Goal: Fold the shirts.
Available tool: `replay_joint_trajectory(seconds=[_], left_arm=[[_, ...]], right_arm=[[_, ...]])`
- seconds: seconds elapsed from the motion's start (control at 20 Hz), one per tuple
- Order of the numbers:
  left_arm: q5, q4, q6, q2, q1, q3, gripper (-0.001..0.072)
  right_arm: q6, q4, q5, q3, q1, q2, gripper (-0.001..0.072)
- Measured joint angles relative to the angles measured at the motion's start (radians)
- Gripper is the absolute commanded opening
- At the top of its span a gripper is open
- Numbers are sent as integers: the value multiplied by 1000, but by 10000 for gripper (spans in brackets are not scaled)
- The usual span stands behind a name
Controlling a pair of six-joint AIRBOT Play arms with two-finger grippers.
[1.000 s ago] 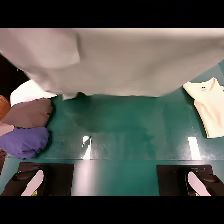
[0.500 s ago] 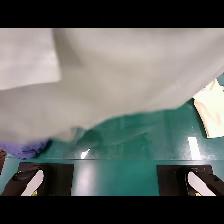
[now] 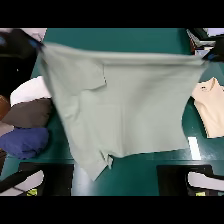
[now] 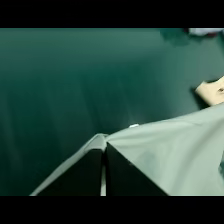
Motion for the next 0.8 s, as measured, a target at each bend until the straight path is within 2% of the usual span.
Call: replay_joint_trajectory(seconds=[0.15, 0.3, 0.5, 0.65, 0.8], left_arm=[[71, 39, 27, -208, -64, -26, 24], [169, 54, 41, -383, -95, 51, 23], [262, 67, 50, -503, -107, 175, 23], [261, 89, 63, -531, -109, 220, 23], [150, 143, 55, -543, -110, 229, 23]], right_arm=[[2, -5, -30, -11, 0, -156, 16], [2, -5, -106, 13, 0, -282, 16], [2, -1, -203, 115, 0, -402, 16], [-3, 1, -241, 143, 0, -430, 15], [-28, -7, -249, 71, 0, -408, 15]])
